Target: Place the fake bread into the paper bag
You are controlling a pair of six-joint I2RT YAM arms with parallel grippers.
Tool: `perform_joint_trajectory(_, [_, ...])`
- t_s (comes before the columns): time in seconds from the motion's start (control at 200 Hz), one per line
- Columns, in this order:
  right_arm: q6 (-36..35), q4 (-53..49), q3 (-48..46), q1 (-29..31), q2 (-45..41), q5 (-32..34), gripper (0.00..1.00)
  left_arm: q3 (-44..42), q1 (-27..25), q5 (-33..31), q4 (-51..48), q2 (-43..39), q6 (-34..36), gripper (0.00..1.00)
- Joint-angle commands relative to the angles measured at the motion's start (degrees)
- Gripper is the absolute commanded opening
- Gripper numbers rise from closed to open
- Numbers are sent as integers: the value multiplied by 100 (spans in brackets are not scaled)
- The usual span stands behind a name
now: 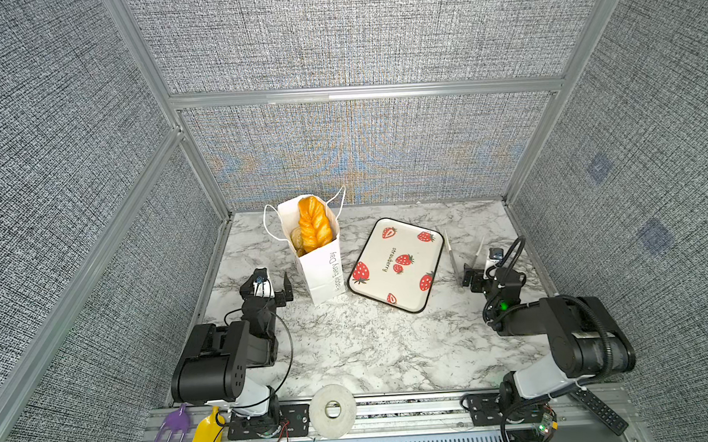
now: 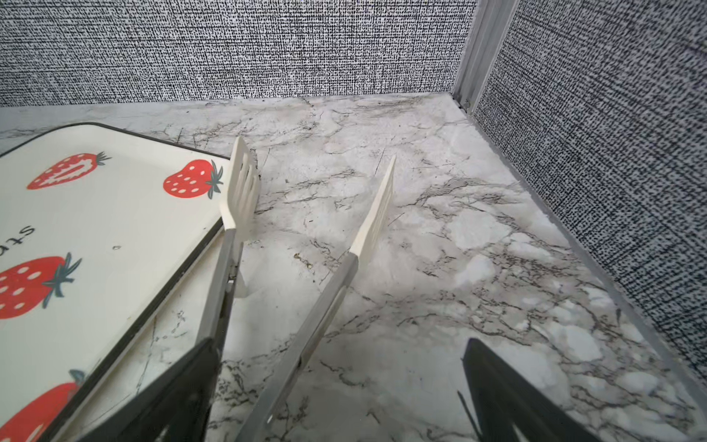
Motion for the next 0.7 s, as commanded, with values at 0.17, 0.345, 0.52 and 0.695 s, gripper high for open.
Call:
perform_joint_trajectory(0.17, [-28, 347, -63, 9, -42, -115, 99, -32, 0, -3, 173, -23, 32, 99])
perform_joint_trajectory(0.345, [-15, 352, -74, 13, -42, -115, 99, -32, -7, -3, 186, -33, 35, 99])
perform_joint_trajectory(0.52, [-25, 357, -74, 13, -47, -106, 99, -37, -8, -8, 177, -29, 31, 99])
perform_joint_trajectory(0.695, [-25, 358, -73, 9, -44, -106, 99, -31, -10, -11, 177, -25, 33, 99])
